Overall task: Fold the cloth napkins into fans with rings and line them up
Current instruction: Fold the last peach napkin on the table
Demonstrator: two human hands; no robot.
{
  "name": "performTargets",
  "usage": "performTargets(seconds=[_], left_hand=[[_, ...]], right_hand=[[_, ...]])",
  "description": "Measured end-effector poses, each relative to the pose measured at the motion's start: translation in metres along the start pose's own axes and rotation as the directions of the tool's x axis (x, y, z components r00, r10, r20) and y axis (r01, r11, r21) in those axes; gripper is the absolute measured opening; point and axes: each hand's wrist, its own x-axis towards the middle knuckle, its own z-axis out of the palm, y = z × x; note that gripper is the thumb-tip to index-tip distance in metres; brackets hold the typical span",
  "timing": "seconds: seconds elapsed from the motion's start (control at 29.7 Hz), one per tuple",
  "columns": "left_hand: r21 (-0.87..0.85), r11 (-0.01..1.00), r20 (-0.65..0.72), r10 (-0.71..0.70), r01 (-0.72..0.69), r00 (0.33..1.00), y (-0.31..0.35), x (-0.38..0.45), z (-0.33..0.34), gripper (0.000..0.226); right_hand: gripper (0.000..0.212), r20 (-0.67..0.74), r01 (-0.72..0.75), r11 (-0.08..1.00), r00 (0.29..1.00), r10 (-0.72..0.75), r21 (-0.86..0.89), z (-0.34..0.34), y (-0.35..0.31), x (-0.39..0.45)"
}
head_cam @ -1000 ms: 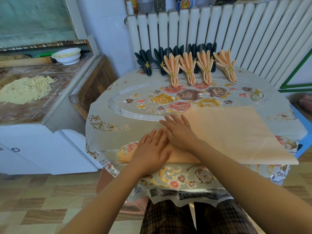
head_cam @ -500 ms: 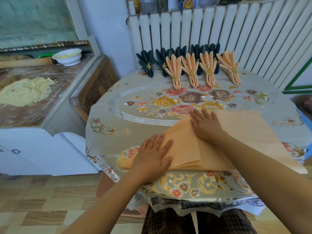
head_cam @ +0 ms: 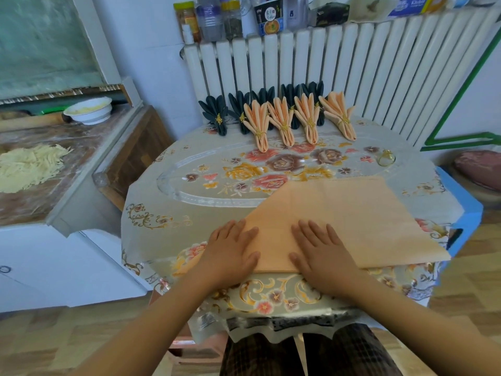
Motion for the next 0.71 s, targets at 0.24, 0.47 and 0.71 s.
performTargets(seconds=[0.24, 0.47, 0.71], left_hand=[[-0.040, 0.996, -0.083, 0.078, -0.082, 0.993, 0.031, 0.064, -0.020, 0.048], [-0.124, 0.989, -0.071, 0.074, -0.083, 0.995, 0.044, 0.127, -0.016, 0.052], [-0.065, 0.995, -0.130, 0.060, -0.069, 0.990, 0.043, 0.132, -0.004, 0.053]], right_hand=[[0.111, -0.045, 0.006, 0.999, 0.999, -0.004, 0.041, 0.008, 0.002, -0.002], [0.099, -0.058, 0.019, 0.997, 0.998, -0.014, 0.073, 0.006, 0.001, -0.004], [0.091, -0.028, 0.026, 0.999, 0.999, -0.025, 0.042, 0.002, 0.003, -0.002]])
